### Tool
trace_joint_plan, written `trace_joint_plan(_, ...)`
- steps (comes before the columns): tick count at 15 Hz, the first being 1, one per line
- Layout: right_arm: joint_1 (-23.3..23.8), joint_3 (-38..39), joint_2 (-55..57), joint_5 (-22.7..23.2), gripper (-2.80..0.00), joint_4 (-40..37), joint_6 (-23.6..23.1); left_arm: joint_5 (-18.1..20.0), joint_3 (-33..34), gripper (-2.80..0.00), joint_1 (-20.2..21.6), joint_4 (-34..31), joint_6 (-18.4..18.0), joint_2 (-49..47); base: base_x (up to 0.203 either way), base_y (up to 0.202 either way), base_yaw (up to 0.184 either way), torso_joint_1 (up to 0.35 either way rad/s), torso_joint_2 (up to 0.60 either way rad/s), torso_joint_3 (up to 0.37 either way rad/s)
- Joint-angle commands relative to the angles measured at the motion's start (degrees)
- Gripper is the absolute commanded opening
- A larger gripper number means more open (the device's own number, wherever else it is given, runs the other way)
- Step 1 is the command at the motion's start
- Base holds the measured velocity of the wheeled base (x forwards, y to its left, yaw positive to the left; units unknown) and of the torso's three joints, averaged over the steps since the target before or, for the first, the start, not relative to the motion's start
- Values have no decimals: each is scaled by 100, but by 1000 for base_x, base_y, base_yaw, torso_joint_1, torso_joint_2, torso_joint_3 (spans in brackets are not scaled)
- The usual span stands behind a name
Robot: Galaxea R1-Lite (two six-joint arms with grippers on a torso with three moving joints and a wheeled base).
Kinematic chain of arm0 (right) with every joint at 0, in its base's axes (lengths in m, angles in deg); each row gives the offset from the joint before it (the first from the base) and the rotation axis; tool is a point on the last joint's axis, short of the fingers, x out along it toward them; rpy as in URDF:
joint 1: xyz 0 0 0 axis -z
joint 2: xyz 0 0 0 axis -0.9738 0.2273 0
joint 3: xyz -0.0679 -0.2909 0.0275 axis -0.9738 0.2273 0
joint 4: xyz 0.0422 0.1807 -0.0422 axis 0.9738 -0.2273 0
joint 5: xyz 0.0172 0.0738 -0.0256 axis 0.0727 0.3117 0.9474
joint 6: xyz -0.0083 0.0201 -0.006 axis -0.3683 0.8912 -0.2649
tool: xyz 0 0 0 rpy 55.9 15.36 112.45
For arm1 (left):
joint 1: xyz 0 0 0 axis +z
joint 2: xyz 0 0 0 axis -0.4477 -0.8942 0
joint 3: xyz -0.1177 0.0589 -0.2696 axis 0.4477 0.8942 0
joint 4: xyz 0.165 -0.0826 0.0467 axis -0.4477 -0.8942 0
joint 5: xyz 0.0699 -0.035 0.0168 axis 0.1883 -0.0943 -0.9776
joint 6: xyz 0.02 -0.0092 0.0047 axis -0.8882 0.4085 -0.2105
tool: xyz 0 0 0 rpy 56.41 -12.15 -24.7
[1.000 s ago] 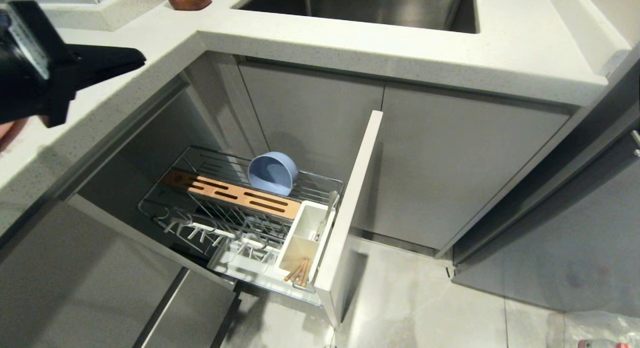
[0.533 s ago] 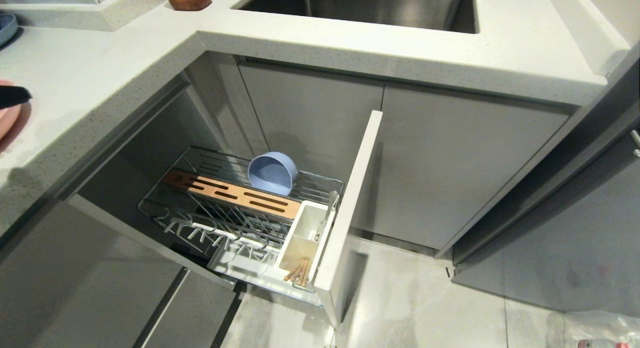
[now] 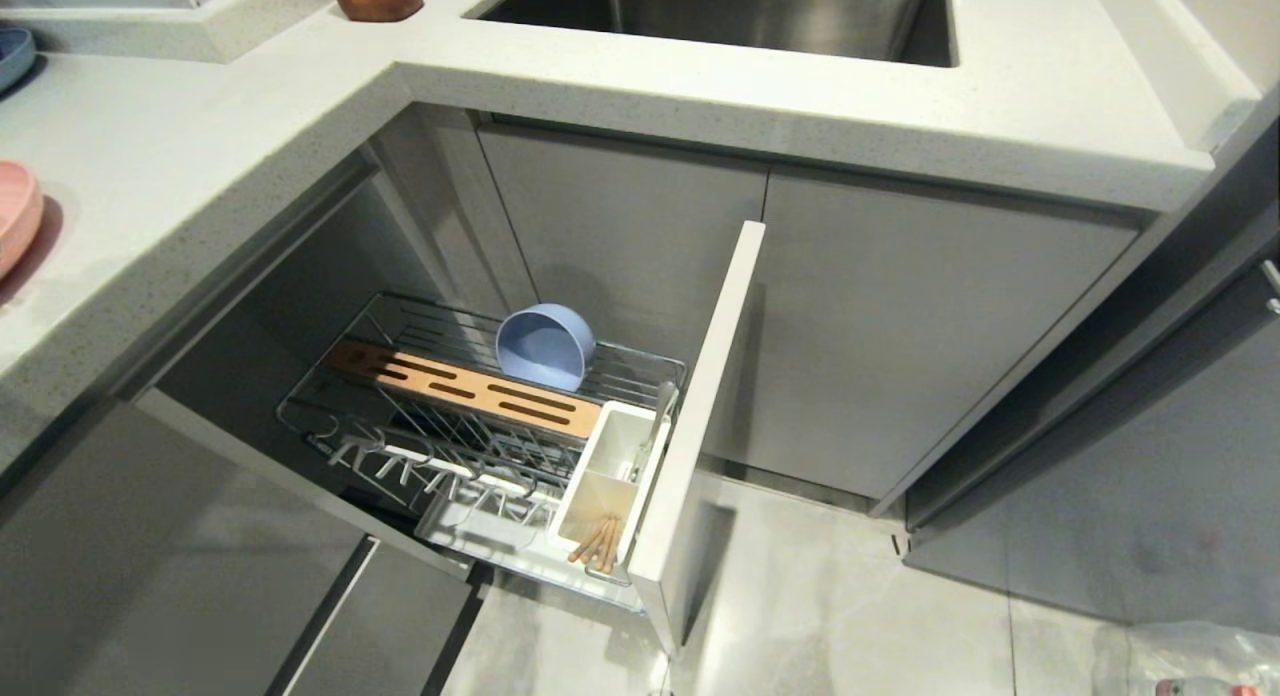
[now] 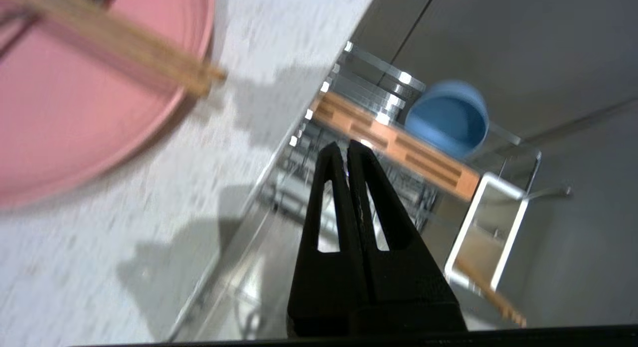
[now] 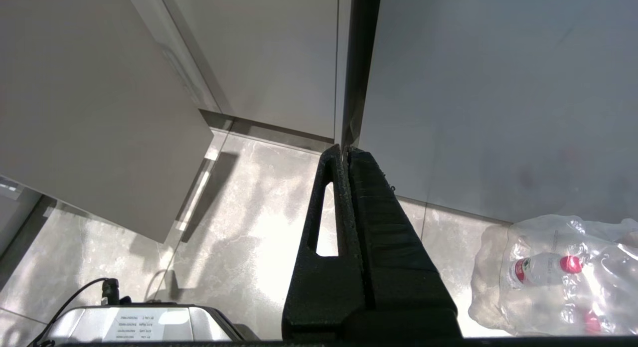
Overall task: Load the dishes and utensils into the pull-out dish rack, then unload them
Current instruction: Pick up the chopsticks and place it in the cupboard
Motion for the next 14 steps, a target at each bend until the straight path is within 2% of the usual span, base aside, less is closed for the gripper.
trace_joint_plan(1,0,0,9,1,-280,0,1,-104,-49,-280,-32,-264,-6,45,0,0,0,0,0,0)
trace_joint_plan(4,0,0,9,1,-280,0,1,-191,-200,-280,-47,-288,-39,17,0,0,0,0,0,0)
trace_joint_plan(7,0,0,9,1,-280,0,1,-294,-586,-280,-10,82,-56,-252,0,0,0,0,0,0)
trace_joint_plan(10,0,0,9,1,-280,-2,1,-866,-1153,-280,53,200,-16,-734,0,0,0,0,0,0)
trace_joint_plan(14,0,0,9,1,-280,0,1,-2043,-1703,-280,240,202,342,-1329,0,0,0,0,0,0)
